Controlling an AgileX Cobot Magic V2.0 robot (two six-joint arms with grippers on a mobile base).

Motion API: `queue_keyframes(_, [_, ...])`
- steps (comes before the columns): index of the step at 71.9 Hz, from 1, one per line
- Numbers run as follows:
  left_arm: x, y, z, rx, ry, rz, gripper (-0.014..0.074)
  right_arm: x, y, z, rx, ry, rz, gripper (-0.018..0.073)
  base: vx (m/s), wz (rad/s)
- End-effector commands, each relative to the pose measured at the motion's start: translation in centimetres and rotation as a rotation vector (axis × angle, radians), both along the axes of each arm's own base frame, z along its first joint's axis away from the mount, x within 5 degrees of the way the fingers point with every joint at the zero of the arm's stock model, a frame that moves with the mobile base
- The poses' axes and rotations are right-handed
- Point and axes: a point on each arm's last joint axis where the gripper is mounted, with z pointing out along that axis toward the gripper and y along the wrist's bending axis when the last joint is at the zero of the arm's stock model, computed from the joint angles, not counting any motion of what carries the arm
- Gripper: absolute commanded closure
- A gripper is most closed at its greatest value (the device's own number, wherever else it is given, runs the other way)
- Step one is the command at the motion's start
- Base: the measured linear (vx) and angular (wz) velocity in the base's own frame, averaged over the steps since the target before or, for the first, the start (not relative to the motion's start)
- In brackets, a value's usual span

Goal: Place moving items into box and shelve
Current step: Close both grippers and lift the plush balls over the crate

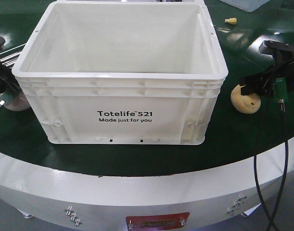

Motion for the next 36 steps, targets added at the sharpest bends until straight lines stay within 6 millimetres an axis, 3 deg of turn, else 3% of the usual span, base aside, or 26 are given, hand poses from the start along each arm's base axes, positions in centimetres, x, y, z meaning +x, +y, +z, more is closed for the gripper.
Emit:
queue_keyframes(1, [-0.2,-0.3,4.9,-0.006,-0.203,-0.024,0.0603,-0.3,0.2,4.5,-0.014,-0.14,-0.015,0.0564,0.0,0.0])
queue_keyframes(36, [-3.7,-0.9,14.3,0.011,-0.575,-0.08,0.0603,-4.2,0.3,14.8,-0.103,-0.477,-0.05,0.0564,0.0,0.0])
